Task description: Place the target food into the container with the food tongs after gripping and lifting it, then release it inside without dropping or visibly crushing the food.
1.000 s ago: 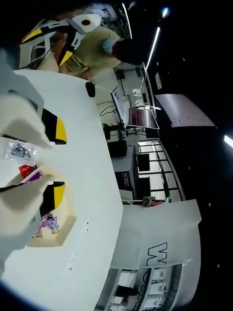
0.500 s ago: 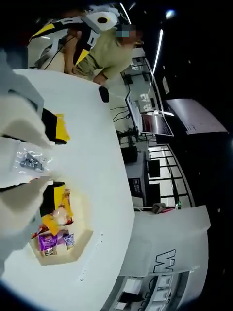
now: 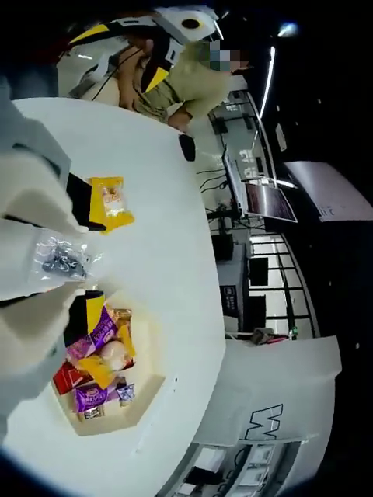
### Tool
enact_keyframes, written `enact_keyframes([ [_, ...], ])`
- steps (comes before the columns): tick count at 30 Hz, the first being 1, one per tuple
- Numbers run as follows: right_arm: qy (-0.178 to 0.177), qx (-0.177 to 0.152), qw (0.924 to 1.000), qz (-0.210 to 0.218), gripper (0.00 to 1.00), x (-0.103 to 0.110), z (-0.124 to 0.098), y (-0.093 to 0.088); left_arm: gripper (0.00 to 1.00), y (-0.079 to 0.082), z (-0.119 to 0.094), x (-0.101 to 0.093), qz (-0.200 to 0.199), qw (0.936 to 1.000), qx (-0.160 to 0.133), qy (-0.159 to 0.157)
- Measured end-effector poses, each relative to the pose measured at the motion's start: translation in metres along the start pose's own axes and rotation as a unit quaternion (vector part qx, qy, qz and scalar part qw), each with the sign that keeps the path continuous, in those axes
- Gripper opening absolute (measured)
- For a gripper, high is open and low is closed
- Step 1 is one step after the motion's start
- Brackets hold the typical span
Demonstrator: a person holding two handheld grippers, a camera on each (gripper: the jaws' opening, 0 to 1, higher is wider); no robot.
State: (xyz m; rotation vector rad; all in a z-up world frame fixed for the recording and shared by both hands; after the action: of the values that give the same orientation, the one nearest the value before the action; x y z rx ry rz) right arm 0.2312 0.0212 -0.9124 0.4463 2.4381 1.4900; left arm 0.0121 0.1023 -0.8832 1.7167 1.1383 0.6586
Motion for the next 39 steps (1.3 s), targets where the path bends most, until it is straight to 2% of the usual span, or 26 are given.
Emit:
enact_keyframes([
  [5, 0.001, 0.022, 0.9994, -0.027, 0.26, 0.014, 0.007, -0.015, 0.76, 0.001, 0.0, 0.001, 0.005, 1.0, 0.0, 0.002],
  [6, -0.008, 0.016, 0.9988, -0.046, 0.26, 0.013, 0.007, -0.013, 0.76, 0.002, -0.001, 0.001, 0.005, 1.0, -0.001, 0.002],
  [9, -0.014, 0.021, 0.9987, -0.044, 0.26, 0.013, 0.008, -0.012, 0.76, 0.004, -0.001, 0.001, 0.005, 1.0, -0.004, 0.003],
  [13, -0.029, 0.039, 0.9954, -0.082, 0.26, 0.012, 0.009, -0.016, 0.76, 0.002, -0.002, 0.0, 0.005, 1.0, -0.001, 0.002],
  [15, -0.033, 0.037, 0.9958, -0.077, 0.26, 0.012, 0.009, -0.016, 0.76, 0.003, -0.002, -0.001, 0.005, 1.0, -0.003, 0.002],
  [18, -0.039, 0.026, 0.9989, -0.01, 0.25, 0.01, 0.007, -0.015, 0.76, 0.004, -0.003, -0.002, 0.006, 1.0, -0.003, 0.002],
  [20, -0.024, 0.015, 0.9965, 0.079, 0.23, 0.01, 0.005, -0.016, 0.76, 0.005, -0.003, -0.002, 0.008, 1.0, -0.003, 0.002],
  [24, -0.023, -0.004, 0.9908, 0.133, 0.21, 0.005, 0.003, -0.02, 0.76, 0.005, -0.004, -0.001, 0.008, 1.0, -0.003, 0.003],
  [25, -0.007, -0.007, 0.9843, 0.176, 0.21, 0.008, 0.002, -0.02, 0.76, 0.004, -0.004, -0.001, 0.008, 1.0, -0.002, 0.003],
  [27, 0.007, -0.015, 0.9729, 0.231, 0.22, 0.009, 0.001, -0.019, 0.76, 0.004, -0.004, -0.002, 0.009, 1.0, -0.002, 0.003],
  [29, 0.011, -0.022, 0.966, 0.257, 0.21, 0.008, 0.0, -0.019, 0.76, 0.004, -0.003, -0.002, 0.009, 1.0, -0.001, 0.002],
  [31, 0.014, -0.036, 0.9553, 0.293, 0.21, 0.006, -0.003, -0.018, 0.76, 0.005, -0.003, -0.003, 0.011, 0.9999, -0.001, 0.001],
  [32, 0.017, -0.043, 0.9472, 0.317, 0.21, 0.005, -0.004, -0.018, 0.76, 0.005, -0.002, -0.004, 0.01, 0.9999, -0.002, 0.0],
  [34, 0.024, -0.047, 0.9428, 0.329, 0.21, 0.002, -0.004, -0.021, 0.76, 0.005, 0.0, -0.004, 0.01, 0.9999, -0.002, -0.002],
  [36, 0.025, -0.05, 0.9421, 0.331, 0.22, 0.003, -0.006, -0.024, 0.76, 0.003, 0.003, -0.003, 0.005, 1.0, -0.001, -0.006],
  [37, 0.028, -0.055, 0.9365, 0.345, 0.22, 0.003, -0.007, -0.024, 0.76, 0.002, 0.005, -0.002, 0.003, 1.0, -0.001, -0.007],
  [39, 0.033, -0.062, 0.9312, 0.358, 0.22, 0.004, -0.009, -0.025, 0.76, -0.002, 0.009, -0.001, 0.002, 1.0, 0.006, -0.007],
])
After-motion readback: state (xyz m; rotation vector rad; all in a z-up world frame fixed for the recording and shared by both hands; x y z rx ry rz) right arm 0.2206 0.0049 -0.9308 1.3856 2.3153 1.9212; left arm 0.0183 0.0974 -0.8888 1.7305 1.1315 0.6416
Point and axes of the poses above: the point that each gripper's makers call its tool centre point, and the gripper's own axes: z roughly forward along the fingers, x roughly to its left, y roughly out of its top, the point moved 4 cm from there along -z, roughly backward along the fingers, and after that the axes turned 7 degrees about -z, right-handed, at the moved point
